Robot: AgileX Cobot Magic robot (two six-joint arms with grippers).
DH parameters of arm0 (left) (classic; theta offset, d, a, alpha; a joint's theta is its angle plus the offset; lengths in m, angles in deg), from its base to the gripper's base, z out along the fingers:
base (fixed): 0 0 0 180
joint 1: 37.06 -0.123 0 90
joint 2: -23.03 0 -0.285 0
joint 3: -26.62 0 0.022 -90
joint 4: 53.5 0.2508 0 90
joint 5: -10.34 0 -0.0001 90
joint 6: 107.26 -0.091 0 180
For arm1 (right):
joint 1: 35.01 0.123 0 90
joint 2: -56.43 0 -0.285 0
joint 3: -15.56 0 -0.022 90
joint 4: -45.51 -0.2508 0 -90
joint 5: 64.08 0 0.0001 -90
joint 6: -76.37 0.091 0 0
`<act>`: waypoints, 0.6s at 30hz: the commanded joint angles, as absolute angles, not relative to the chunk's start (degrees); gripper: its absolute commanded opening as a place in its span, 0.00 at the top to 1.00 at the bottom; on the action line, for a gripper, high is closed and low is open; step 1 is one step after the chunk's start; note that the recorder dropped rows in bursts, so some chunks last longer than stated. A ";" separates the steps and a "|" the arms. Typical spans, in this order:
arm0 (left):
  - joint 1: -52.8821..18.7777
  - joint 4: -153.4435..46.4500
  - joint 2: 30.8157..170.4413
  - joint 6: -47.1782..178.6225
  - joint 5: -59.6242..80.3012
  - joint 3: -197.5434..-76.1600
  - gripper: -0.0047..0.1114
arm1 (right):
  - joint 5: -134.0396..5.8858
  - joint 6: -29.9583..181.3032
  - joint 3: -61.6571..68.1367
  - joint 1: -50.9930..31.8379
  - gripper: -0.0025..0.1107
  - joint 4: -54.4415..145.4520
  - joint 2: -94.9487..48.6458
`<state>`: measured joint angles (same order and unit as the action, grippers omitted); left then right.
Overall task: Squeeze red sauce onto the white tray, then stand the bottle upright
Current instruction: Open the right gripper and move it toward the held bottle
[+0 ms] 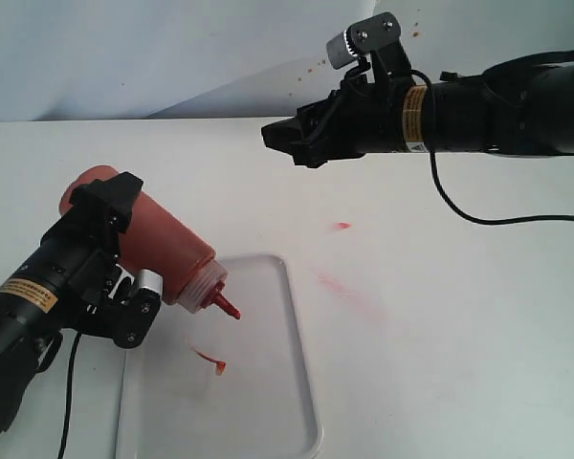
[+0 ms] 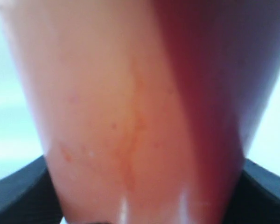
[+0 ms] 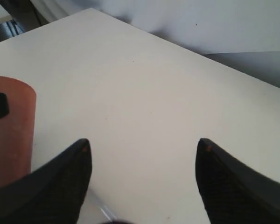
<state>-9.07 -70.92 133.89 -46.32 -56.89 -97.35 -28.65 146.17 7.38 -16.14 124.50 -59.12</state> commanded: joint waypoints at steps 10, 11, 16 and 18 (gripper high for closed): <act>-8.82 -71.08 133.47 -45.93 -59.62 -97.86 0.96 | -15.38 167.70 14.67 -20.47 0.46 145.45 -62.47; -8.82 -71.08 133.47 -46.02 -59.62 -97.86 0.96 | -11.07 168.23 16.11 -20.47 0.46 145.45 -63.79; -8.82 -71.11 133.47 -46.00 -59.62 -97.86 0.96 | -2.44 168.48 21.28 -20.31 0.46 145.45 -69.33; -8.82 -71.11 133.47 -46.00 -59.62 -97.86 0.96 | -4.58 167.86 22.18 -20.31 0.46 145.45 -70.68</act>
<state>-9.07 -70.92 133.89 -46.69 -56.89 -97.35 -4.20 167.89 20.57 -20.14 145.17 -69.16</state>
